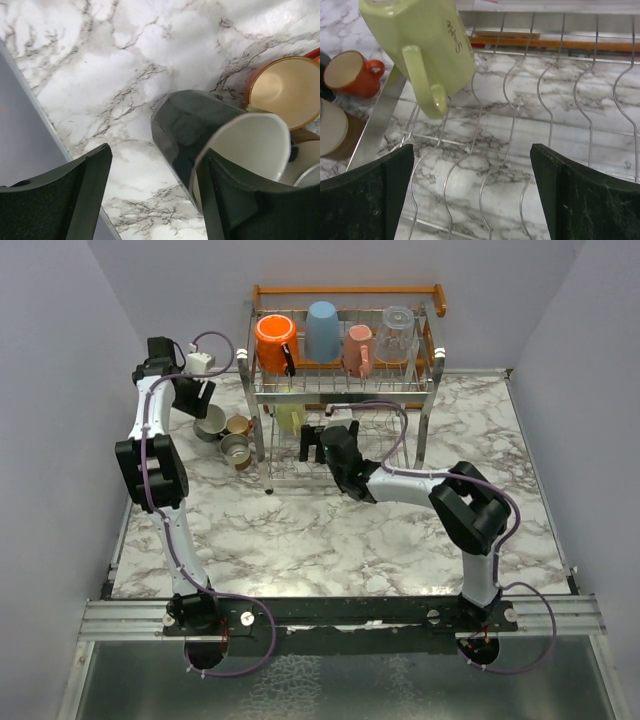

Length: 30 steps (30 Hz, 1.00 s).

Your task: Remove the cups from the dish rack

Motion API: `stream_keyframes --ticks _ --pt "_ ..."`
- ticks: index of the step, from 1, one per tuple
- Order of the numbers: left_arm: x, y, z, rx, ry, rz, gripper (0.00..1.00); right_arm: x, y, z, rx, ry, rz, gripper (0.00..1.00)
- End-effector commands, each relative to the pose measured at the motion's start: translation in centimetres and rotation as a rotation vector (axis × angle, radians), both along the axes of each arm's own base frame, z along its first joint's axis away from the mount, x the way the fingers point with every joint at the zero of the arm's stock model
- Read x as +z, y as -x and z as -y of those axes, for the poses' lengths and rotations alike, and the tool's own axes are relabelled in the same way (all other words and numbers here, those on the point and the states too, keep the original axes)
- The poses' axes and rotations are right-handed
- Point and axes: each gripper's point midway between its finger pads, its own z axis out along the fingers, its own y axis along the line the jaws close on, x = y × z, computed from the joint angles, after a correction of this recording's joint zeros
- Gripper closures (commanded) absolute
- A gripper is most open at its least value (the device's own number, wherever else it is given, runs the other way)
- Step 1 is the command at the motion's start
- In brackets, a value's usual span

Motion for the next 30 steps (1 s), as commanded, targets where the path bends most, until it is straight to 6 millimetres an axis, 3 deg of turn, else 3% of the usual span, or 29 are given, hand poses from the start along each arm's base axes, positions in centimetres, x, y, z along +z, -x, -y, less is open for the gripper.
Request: stream_keyframes --ticks 1,5,11,14,21,30 --pt "5.7 -0.5 -1.1 0.043 -0.009 0.16 0.31 1.1 -2.5 -2.2 0.043 0.023 0.081 0.0" --pt "5.0 0.2 -2.4 0.052 -0.016 0.153 0.31 0.2 -4.1 -3.4 0.046 0.045 0.075 0.01" --pt "0.2 1.4 -2.0 0.02 0.015 0.055 0.34 -1.0 -4.8 -4.2 0.057 0.056 0.057 0.04" --pt "-0.9 1.2 -2.3 0.032 0.025 0.048 0.36 -1.4 -4.8 -4.2 0.055 0.06 0.057 0.05" --pt "0.8 -0.6 -4.0 0.119 0.107 0.115 0.47 -1.4 -5.5 -4.2 0.035 0.054 0.093 0.11" --pt "0.9 -2.0 -3.2 0.135 0.206 0.128 0.47 -1.6 -6.7 -5.8 0.053 0.024 0.117 0.16"
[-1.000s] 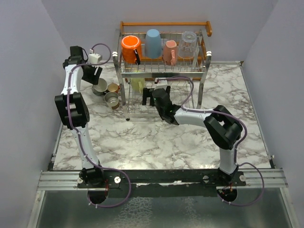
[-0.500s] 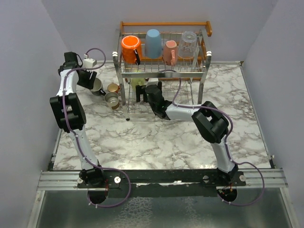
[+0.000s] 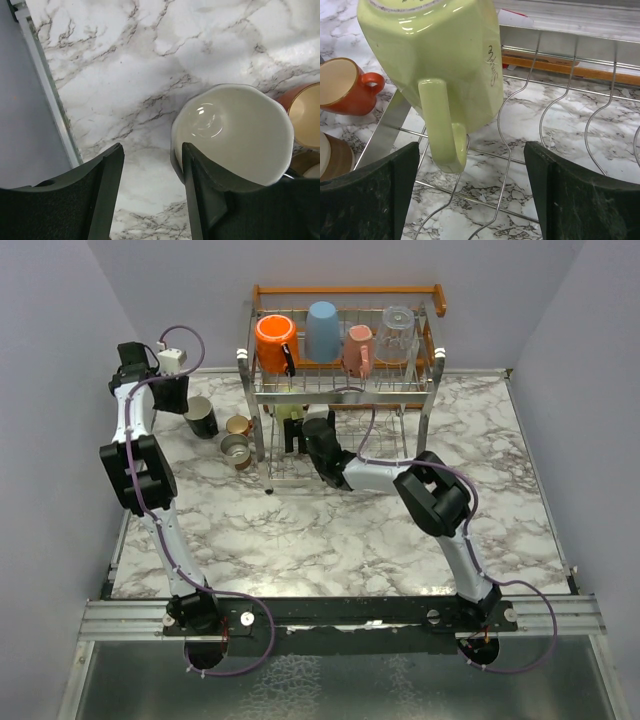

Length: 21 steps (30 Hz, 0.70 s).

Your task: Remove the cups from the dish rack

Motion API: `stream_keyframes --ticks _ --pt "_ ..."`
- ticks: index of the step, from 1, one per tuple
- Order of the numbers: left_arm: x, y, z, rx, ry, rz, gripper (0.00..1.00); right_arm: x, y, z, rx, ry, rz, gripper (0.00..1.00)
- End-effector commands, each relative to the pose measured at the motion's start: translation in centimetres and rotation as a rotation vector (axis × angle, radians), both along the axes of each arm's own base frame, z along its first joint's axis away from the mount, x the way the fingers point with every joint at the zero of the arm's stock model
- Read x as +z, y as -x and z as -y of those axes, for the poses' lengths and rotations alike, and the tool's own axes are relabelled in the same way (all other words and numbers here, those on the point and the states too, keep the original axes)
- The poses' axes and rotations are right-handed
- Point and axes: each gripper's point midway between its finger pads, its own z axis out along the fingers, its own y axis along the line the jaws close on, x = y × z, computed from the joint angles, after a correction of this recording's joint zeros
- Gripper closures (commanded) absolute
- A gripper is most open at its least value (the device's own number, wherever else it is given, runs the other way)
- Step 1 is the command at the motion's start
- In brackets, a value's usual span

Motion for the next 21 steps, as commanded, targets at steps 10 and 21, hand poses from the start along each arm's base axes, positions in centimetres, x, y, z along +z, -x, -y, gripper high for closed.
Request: stream_keyframes --ticks 10,21 --pt "2.0 -0.9 2.3 -0.046 0.128 0.061 0.42 0.0 -2.3 -1.2 -0.022 -0.015 0.066 0.24" --pt "9.2 4.9 3.9 -0.114 0.156 0.147 0.26 -0.1 -3.1 -0.9 -0.052 0.012 0.101 0.58"
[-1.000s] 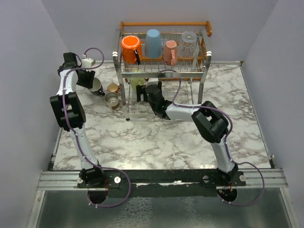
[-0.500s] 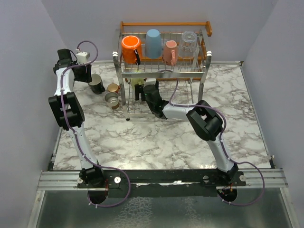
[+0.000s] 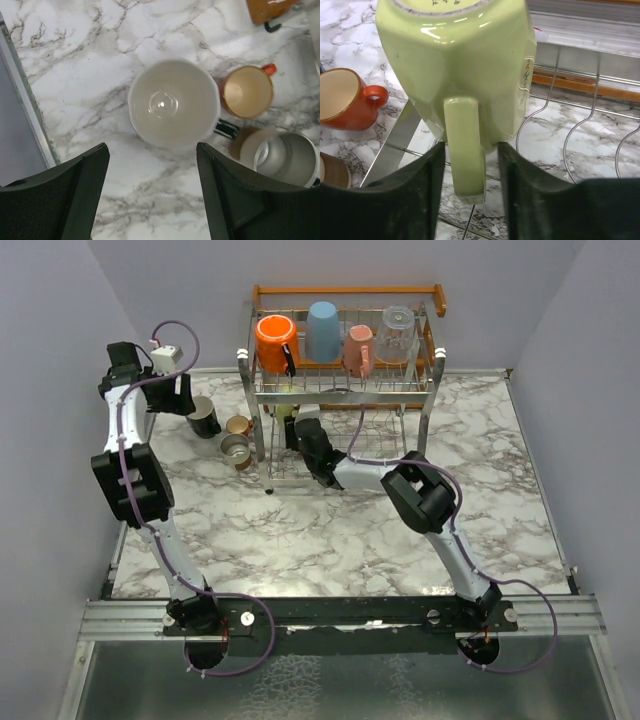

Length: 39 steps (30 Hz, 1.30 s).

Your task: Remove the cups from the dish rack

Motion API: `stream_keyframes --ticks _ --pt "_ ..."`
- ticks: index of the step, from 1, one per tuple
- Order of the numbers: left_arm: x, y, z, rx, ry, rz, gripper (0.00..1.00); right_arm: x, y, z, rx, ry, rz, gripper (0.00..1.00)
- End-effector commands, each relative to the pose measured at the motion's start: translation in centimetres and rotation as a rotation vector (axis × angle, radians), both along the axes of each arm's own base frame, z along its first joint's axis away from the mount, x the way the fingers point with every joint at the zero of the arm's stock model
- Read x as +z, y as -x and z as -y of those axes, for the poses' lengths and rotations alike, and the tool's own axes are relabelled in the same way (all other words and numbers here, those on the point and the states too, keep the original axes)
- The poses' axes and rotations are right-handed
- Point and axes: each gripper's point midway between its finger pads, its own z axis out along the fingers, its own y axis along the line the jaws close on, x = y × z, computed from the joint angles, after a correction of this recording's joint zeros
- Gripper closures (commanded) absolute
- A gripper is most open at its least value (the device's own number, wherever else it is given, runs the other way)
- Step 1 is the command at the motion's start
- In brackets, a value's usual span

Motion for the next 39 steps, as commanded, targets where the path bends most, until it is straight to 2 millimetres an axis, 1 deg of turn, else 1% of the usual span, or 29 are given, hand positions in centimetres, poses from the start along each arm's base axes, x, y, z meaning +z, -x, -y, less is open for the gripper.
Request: stream_keyframes --ticks 1,3,5,6,7,8,12,16,17,18,20,23,28,30,36,39 --pt "6.8 4.1 1.8 -0.079 0.013 0.128 0.26 1.4 -0.7 1.3 -0.057 0.006 0.059 0.65" --pt "7.3 6.0 2.8 -0.113 0.01 0.15 0.26 2.1 -0.4 1.8 -0.061 0.002 0.082 0.79" --pt "7.7 7.6 3.9 -0.137 0.021 0.172 0.26 2.2 0.1 2.4 -0.064 0.007 0.094 0.93" --pt "8.1 8.3 4.5 -0.15 0.029 0.187 0.26 2.5 0.2 2.7 -0.069 0.007 0.098 0.98" --pt "9.0 9.2 5.2 -0.169 0.039 0.209 0.26 2.6 0.4 3.0 -0.074 0.006 0.097 0.99" --pt "9.2 9.9 5.7 -0.183 0.046 0.215 0.26 3.2 0.6 3.2 -0.076 0.001 0.102 0.99" --pt "9.1 12.4 7.1 -0.236 0.052 0.224 0.26 4.5 1.8 4.3 -0.08 -0.023 0.106 0.99" --pt "7.9 14.4 7.8 -0.293 0.021 0.235 0.26 5.8 3.3 5.6 -0.08 -0.056 0.103 0.99" --pt "6.3 15.3 8.1 -0.311 0.025 0.208 0.26 5.9 3.8 5.9 -0.08 -0.063 0.098 0.99" --pt "6.1 15.9 8.4 -0.326 0.025 0.207 0.26 5.9 4.3 6.2 -0.077 -0.068 0.092 0.99" --pt "5.1 17.4 9.2 -0.375 0.027 0.196 0.26 5.9 5.3 6.9 -0.077 -0.078 0.079 0.99" --pt "4.3 19.8 10.7 -0.459 0.055 0.191 0.26 6.5 7.0 7.9 -0.07 -0.124 0.058 0.99" --pt "3.8 23.5 13.5 -0.59 0.091 0.262 0.26 7.3 10.1 9.4 -0.044 -0.214 0.03 0.99" --pt "3.7 24.7 14.5 -0.626 0.091 0.297 0.23 7.6 11.2 9.8 -0.037 -0.233 0.028 0.99" --pt "3.6 27.0 17.0 -0.703 0.082 0.337 0.18 9.4 14.2 10.8 -0.012 -0.321 0.03 0.99" --pt "3.0 28.2 18.5 -0.78 0.068 0.342 0.17 10.6 16.4 10.2 0.058 -0.392 0.01 0.99"
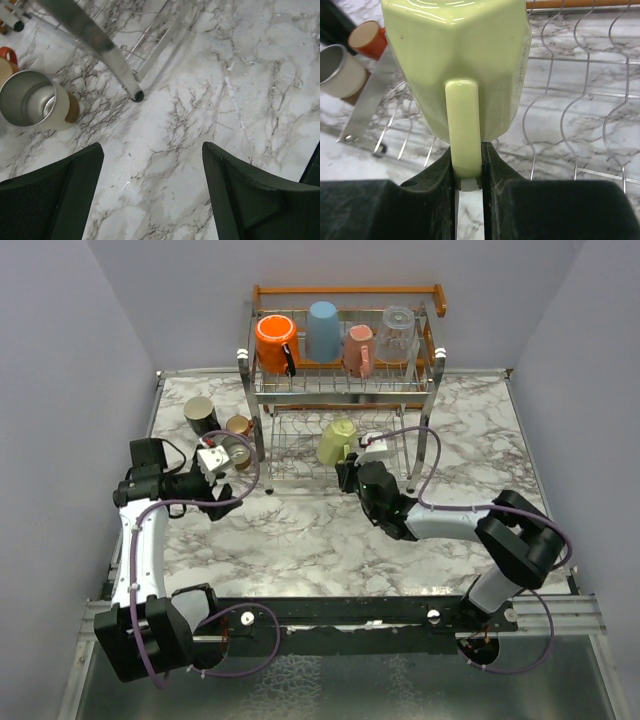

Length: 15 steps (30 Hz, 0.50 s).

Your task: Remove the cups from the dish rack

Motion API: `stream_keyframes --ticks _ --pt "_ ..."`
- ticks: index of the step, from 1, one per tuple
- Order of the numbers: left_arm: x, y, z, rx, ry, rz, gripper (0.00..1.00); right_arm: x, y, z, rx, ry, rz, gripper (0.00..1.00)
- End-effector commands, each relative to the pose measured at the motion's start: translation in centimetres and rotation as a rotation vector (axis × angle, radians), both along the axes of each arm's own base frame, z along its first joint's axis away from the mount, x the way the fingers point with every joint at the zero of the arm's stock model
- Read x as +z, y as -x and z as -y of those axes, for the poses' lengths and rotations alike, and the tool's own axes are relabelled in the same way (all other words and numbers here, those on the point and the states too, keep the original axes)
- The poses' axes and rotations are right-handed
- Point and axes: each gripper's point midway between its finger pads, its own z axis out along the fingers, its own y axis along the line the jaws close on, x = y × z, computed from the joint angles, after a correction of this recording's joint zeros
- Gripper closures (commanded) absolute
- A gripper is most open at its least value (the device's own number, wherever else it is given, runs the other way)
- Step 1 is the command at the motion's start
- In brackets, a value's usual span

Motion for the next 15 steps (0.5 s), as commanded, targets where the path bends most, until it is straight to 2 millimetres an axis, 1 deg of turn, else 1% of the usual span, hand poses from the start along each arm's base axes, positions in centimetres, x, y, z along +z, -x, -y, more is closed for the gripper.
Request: stream_keyframes --ticks 1,4,6,9,15 --pt "-0.2 1.8 3.0 -0.152 0.004 0.065 0.17 7.7 2.6 -1.9 0.087 -0.285 0.091 0.99" --pt "-0.7 2.2 4.8 -0.209 -0.017 0.099 0.16 8.0 4.8 -2.2 0.144 -0.381 0.024 0.99" --pt "-0.6 2.4 6.0 -0.249 -0.021 0.146 0.16 8.5 6.2 -2.4 0.183 -0.457 -0.015 0.99" --pt "-0.1 2.5 7.6 -0.287 -0.001 0.194 0.16 8.5 8.0 -2.7 0.222 -0.542 -0.108 0.99" --pt "0.7 2.3 9.8 -0.335 0.043 0.223 0.16 8.5 12.3 -3.5 0.339 -0.771 -0.26 0.99"
